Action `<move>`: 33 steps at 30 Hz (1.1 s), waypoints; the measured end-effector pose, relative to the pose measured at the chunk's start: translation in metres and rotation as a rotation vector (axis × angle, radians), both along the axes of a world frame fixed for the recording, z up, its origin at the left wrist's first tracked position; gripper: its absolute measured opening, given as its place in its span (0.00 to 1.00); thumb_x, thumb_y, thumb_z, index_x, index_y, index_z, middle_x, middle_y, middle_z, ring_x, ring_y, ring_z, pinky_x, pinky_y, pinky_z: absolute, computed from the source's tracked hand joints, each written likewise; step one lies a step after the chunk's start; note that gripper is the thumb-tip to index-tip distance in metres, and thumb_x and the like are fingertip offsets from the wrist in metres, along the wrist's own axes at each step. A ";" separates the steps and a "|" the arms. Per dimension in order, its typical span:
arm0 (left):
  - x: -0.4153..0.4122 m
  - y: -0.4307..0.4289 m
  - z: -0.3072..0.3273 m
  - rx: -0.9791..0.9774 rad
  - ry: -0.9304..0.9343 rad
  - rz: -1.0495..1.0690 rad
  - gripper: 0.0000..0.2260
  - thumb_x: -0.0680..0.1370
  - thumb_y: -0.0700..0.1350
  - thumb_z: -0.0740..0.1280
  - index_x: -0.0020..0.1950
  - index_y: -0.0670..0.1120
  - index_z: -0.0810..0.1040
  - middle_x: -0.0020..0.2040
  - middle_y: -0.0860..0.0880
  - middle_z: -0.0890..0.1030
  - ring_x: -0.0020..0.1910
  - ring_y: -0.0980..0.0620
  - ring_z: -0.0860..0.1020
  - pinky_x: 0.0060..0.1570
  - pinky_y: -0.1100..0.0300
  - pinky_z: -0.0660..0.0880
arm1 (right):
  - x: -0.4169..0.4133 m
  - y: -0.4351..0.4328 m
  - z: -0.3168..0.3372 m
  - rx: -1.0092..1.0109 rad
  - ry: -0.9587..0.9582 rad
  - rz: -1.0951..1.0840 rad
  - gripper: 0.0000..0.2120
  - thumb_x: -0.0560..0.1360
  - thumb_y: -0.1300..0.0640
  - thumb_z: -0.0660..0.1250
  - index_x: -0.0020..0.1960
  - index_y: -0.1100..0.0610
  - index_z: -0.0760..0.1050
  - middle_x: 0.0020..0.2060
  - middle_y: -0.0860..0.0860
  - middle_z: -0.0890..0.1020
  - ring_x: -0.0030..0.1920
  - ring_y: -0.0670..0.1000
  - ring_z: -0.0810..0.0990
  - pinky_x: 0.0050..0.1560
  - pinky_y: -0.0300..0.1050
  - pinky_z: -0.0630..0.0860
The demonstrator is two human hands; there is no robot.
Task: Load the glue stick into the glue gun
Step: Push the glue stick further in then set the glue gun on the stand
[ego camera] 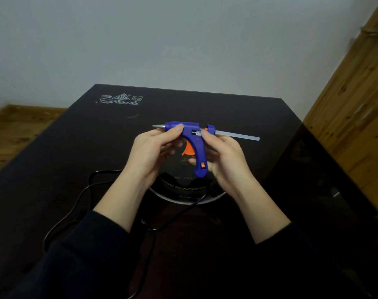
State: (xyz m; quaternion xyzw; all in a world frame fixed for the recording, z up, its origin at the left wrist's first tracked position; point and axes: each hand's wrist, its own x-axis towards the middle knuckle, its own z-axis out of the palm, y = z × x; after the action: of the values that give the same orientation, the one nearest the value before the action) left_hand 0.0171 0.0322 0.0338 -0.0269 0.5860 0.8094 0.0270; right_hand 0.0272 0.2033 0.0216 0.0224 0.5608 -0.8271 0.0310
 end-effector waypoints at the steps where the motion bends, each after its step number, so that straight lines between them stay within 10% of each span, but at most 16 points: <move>1: 0.000 0.000 0.000 -0.002 0.004 -0.004 0.08 0.75 0.47 0.75 0.47 0.43 0.87 0.42 0.45 0.86 0.39 0.53 0.81 0.38 0.63 0.72 | -0.001 0.002 -0.001 0.034 0.006 -0.016 0.16 0.81 0.56 0.72 0.62 0.67 0.81 0.50 0.61 0.90 0.48 0.57 0.90 0.48 0.54 0.86; 22: -0.001 -0.007 0.012 -0.154 -0.108 -0.078 0.06 0.76 0.44 0.74 0.50 0.42 0.85 0.31 0.53 0.83 0.36 0.55 0.81 0.43 0.61 0.76 | -0.002 0.012 -0.004 0.076 0.007 -0.215 0.08 0.78 0.60 0.75 0.54 0.64 0.84 0.47 0.60 0.90 0.50 0.61 0.90 0.58 0.60 0.84; 33: 0.005 0.005 0.008 -0.194 -0.083 -0.129 0.10 0.72 0.45 0.78 0.50 0.42 0.87 0.46 0.45 0.88 0.42 0.54 0.84 0.41 0.64 0.77 | 0.000 0.005 -0.005 0.050 0.019 -0.265 0.12 0.78 0.61 0.75 0.56 0.67 0.82 0.43 0.59 0.91 0.45 0.58 0.90 0.49 0.52 0.85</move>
State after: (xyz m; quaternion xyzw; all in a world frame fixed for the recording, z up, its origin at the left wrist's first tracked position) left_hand 0.0219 0.0375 0.0417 -0.0253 0.6606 0.7436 0.1006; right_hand 0.0274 0.2087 0.0165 0.0892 0.5734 -0.8100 -0.0845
